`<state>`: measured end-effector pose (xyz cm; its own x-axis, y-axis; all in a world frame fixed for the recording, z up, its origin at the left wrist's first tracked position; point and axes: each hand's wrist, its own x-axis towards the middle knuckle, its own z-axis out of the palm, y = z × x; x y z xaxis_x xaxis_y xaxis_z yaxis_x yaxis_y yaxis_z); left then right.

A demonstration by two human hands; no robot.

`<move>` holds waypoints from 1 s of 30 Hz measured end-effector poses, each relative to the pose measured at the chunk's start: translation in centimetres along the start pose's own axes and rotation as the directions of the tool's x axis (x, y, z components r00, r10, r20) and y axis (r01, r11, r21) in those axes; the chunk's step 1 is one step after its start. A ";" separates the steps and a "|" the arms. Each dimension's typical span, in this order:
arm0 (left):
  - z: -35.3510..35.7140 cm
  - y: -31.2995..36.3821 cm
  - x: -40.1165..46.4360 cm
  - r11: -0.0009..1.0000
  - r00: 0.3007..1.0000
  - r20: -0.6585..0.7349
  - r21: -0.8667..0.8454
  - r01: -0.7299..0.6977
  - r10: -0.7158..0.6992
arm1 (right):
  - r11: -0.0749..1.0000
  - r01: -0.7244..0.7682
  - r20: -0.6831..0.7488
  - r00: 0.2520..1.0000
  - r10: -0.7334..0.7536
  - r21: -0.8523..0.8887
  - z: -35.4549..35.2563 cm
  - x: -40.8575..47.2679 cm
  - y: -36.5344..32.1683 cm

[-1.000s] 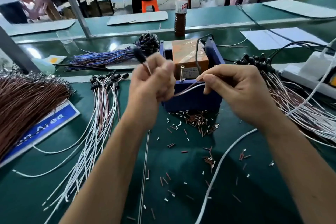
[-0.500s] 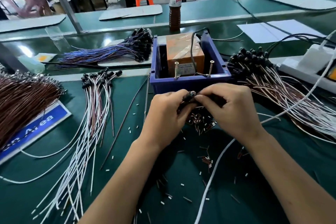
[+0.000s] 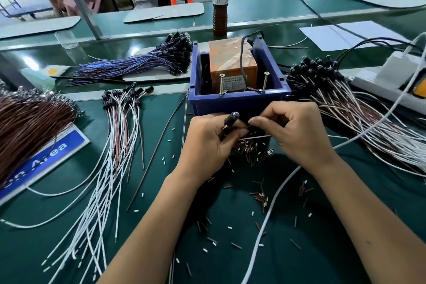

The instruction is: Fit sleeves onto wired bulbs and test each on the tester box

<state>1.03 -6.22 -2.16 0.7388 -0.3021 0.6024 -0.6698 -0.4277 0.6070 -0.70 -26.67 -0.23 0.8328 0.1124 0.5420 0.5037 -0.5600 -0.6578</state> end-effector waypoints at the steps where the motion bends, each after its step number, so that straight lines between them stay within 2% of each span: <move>1: -0.1 0.0 0.0 1.000 1.000 -0.002 0.005 -0.004 0.004 | 1.000 -0.009 -0.004 1.000 0.009 0.008 -0.1 0.0 0.1; 3: -0.3 -0.3 0.0 1.000 1.000 -0.006 0.008 0.006 -0.006 | 0.999 -0.026 -0.032 0.999 0.027 0.021 -0.3 0.1 0.2; 5: -0.4 -0.5 -0.1 0.996 0.996 -0.034 -0.042 0.079 -0.080 | 0.996 -0.057 -0.047 0.997 0.060 0.070 -0.7 0.2 0.4; 8: -0.4 -0.5 -0.3 0.970 0.980 -0.069 -0.168 0.174 -0.187 | 0.968 -0.164 0.108 0.983 0.146 0.188 -1.6 0.3 0.3; 10: -0.2 -0.4 -0.3 0.950 0.972 -0.065 -0.235 0.204 -0.225 | 0.919 -0.308 0.310 0.923 0.227 0.245 -2.4 0.4 0.6; 12: -0.2 -0.3 -0.3 0.922 0.963 -0.064 -0.310 0.231 -0.262 | 0.829 -0.458 0.484 0.832 0.272 0.321 -3.3 0.4 1.0; 14: -0.4 -0.4 -0.3 0.902 0.958 -0.057 -0.356 0.242 -0.280 | 0.756 -0.533 0.600 0.764 0.237 0.381 -4.6 0.4 1.6; 17: -0.4 -0.3 -0.2 0.905 0.963 -0.045 -0.355 0.233 -0.266 | 0.750 -0.552 0.738 0.662 0.128 0.365 -6.4 0.0 2.3; 20: -0.4 -0.3 -0.2 0.904 0.966 -0.041 -0.364 0.223 -0.255 | 0.710 -0.546 0.740 0.671 0.052 0.445 -7.3 -0.3 2.7; 24: -0.5 0.1 -0.2 0.868 0.962 0.003 -0.429 0.249 -0.274 | 0.499 -0.496 0.652 0.731 -0.200 0.710 -7.6 -0.5 2.7; 27: -0.7 0.6 -0.1 0.734 0.925 0.083 -0.585 0.346 -0.370 | 0.394 -0.422 0.556 0.758 -0.341 0.817 -6.5 -0.5 2.5; 30: -0.8 0.9 0.1 0.556 0.889 0.188 -0.721 0.414 -0.418 | 0.378 -0.353 0.472 0.831 -0.295 0.856 -5.3 -0.4 1.8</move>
<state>0.42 -5.98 -1.13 0.9506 -0.2500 0.1838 -0.1197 0.2513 0.9605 -1.36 -32.10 1.18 0.6518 0.6460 0.3973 0.0931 0.4517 -0.8873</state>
